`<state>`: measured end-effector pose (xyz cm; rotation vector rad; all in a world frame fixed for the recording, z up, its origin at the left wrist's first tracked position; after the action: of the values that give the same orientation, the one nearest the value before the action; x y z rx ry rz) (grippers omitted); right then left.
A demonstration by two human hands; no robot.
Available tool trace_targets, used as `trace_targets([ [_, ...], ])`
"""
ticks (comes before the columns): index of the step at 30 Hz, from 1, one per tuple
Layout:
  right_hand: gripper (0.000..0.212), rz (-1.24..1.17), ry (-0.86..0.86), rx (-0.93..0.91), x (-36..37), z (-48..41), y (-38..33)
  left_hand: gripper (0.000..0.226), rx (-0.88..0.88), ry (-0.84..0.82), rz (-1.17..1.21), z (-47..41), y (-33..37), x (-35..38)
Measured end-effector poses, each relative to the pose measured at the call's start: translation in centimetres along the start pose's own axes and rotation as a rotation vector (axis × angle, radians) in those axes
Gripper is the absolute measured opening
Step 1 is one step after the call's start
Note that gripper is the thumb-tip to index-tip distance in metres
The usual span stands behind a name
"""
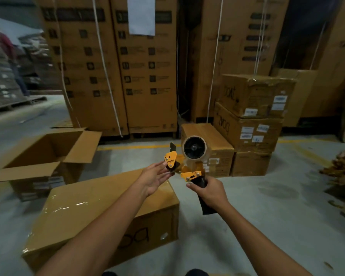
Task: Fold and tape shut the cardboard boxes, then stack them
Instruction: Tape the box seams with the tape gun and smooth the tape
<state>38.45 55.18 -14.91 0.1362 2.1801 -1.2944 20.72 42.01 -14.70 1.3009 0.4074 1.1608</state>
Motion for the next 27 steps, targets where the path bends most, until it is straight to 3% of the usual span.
trace_targets([
  [7,0.03,-0.058,0.078,-0.097,-1.5,1.2,-3.9,0.035,-0.053,0.08,0.164,2.1,2.4,-1.4],
  [12,0.023,-0.117,-0.022,-0.041,0.7,0.8,-4.6,0.021,-0.051,0.126,0.034,0.5,3.7,-2.0],
  [17,0.031,-0.146,-0.037,-0.056,3.4,-0.7,-5.1,0.015,-0.008,0.199,-0.06,-3.5,4.6,-2.8],
  [20,0.036,-0.155,-0.069,-0.032,5.5,-1.8,-4.7,0.014,0.086,0.239,-0.21,-7.0,5.6,-3.2],
  [23,0.021,-0.233,-0.194,0.098,8.0,-3.4,-3.9,0.019,0.126,0.193,-0.36,-10.8,6.1,-3.2],
  [27,0.011,-0.278,-0.215,0.239,11.1,-5.4,-1.9,0.01,0.353,-0.095,-0.926,-15.9,6.7,-0.3],
])
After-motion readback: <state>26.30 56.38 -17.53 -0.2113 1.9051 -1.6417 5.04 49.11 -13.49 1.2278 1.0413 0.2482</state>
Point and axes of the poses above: each hand's wrist, its own z-axis away from the middle knuckle, its own x-axis out of the palm, y = z × x, the point moved 8 cm from there along -z, towards the middle knuckle, and after that the axes turned 15 degrees about y, right-handed, at the moved point
